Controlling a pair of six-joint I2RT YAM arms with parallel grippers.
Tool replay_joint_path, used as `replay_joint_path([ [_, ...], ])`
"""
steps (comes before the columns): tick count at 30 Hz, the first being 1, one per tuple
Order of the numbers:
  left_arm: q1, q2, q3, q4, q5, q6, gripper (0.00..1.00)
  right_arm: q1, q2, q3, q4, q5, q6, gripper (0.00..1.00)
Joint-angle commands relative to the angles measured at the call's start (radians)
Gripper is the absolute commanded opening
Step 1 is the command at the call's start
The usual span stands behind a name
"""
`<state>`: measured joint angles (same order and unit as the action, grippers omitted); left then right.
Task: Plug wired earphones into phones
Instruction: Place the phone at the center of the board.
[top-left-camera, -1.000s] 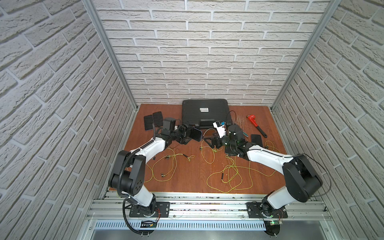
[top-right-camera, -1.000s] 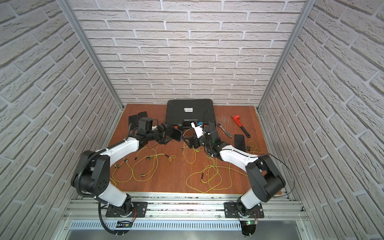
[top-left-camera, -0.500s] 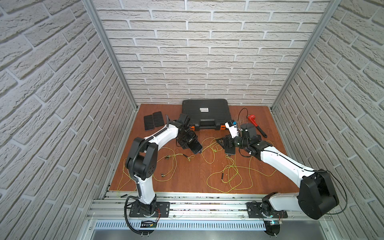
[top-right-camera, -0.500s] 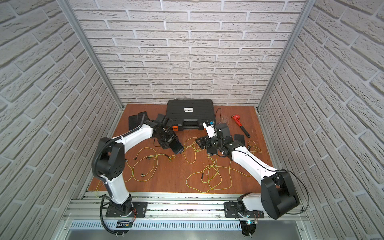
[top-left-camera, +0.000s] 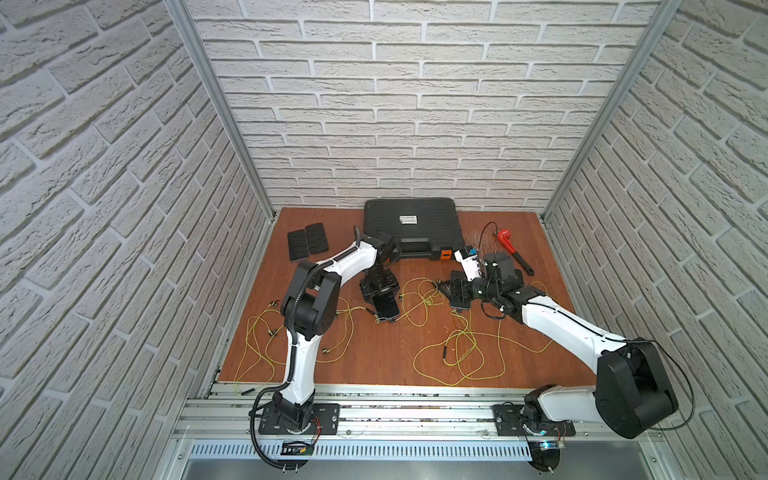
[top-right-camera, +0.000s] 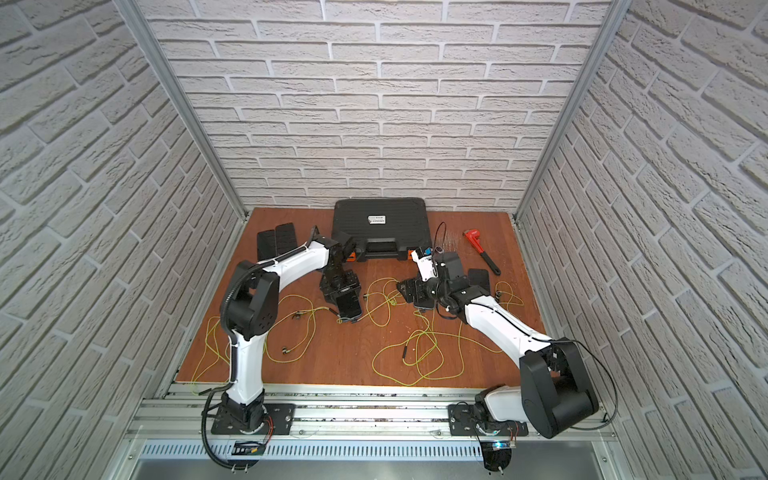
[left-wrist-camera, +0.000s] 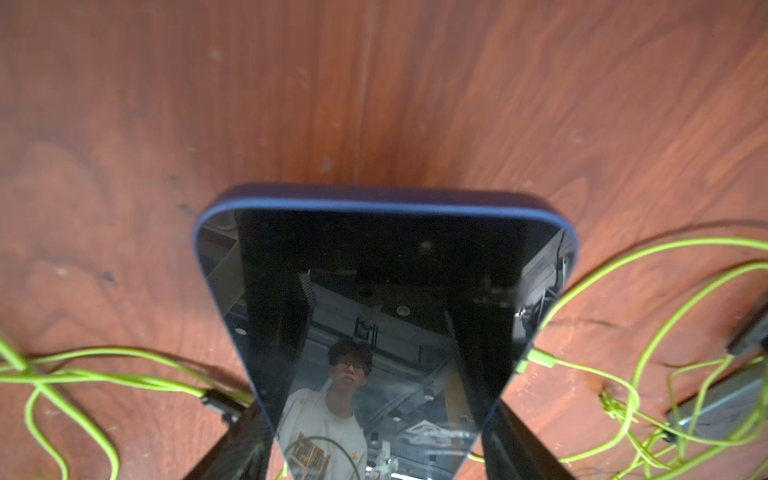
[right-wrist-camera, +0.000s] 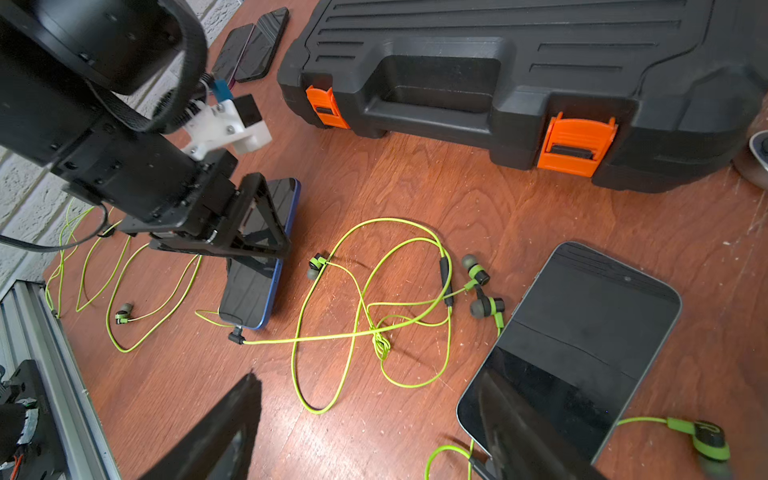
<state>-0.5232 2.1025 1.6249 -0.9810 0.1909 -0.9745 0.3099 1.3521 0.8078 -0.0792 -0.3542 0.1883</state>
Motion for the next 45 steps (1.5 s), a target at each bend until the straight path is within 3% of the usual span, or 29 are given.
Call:
replay_joint_path([
  [1,-0.016,0.026,0.057,-0.034,0.016,0.025,0.00,-0.003,0.003,-0.010,0.058,-0.009,0.014,0.83],
  [7,-0.014,0.047,0.049,-0.002,0.048,0.027,0.30,-0.005,-0.019,-0.017,0.042,0.008,0.004,0.83],
  [20,0.011,0.004,-0.036,0.030,0.019,0.033,0.35,-0.009,-0.039,-0.013,0.020,0.017,0.000,0.83],
  [24,-0.001,0.010,-0.031,0.091,0.053,0.013,0.54,-0.009,-0.041,-0.007,0.014,0.013,0.006,0.83],
  [28,-0.023,0.014,-0.004,0.151,0.087,-0.015,0.60,-0.009,-0.043,0.006,-0.006,0.012,0.005,0.84],
  [35,-0.022,-0.017,0.002,0.182,0.104,0.002,0.85,-0.009,-0.046,0.039,-0.070,0.001,0.000,0.84],
  [41,0.023,-0.131,-0.102,0.220,0.105,0.047,0.98,-0.009,-0.034,0.077,-0.125,-0.006,-0.012,0.85],
  [45,0.073,-0.236,-0.157,0.193,0.075,0.103,0.98,0.002,0.004,0.128,-0.183,0.003,-0.042,0.85],
])
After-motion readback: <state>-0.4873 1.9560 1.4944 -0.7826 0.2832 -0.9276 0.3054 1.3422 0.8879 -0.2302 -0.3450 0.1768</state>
